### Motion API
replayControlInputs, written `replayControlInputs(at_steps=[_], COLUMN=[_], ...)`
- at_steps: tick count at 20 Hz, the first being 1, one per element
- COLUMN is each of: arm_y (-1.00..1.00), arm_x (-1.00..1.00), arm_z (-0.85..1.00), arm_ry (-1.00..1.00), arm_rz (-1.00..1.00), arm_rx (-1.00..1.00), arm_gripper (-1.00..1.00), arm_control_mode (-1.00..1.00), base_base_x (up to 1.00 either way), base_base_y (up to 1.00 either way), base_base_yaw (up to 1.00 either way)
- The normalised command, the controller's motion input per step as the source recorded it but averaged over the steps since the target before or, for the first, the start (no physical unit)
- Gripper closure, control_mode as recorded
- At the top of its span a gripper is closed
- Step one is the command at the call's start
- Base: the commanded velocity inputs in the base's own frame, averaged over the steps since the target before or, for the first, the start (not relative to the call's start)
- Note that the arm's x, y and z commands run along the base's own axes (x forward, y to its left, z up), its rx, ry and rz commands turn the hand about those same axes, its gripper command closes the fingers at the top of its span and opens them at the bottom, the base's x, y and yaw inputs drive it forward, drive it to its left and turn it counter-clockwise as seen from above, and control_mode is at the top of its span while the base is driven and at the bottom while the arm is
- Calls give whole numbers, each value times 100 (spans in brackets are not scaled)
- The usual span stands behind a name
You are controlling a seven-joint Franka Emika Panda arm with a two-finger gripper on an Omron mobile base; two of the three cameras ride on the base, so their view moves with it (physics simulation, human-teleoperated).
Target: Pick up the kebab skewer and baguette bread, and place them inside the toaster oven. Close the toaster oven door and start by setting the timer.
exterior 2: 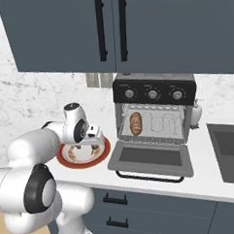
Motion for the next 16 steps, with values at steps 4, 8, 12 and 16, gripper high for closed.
replayControlInputs(at_steps=[4, 8, 12, 16], arm_y=[0, 0, 0, 0], arm_x=[1, 8, 25, 23], arm_z=[-28, -25, -15, -6], arm_ry=[0, 0, 0, 0], arm_rz=[0, 0, 0, 0], arm_rx=[0, 1, 3, 2], arm_gripper=[-100, -100, -100, -100], arm_control_mode=[-100, -100, -100, -100], base_base_x=[0, 0, 0, 0], base_base_y=[0, 0, 0, 0], base_base_yaw=[0, 0, 0, 0])
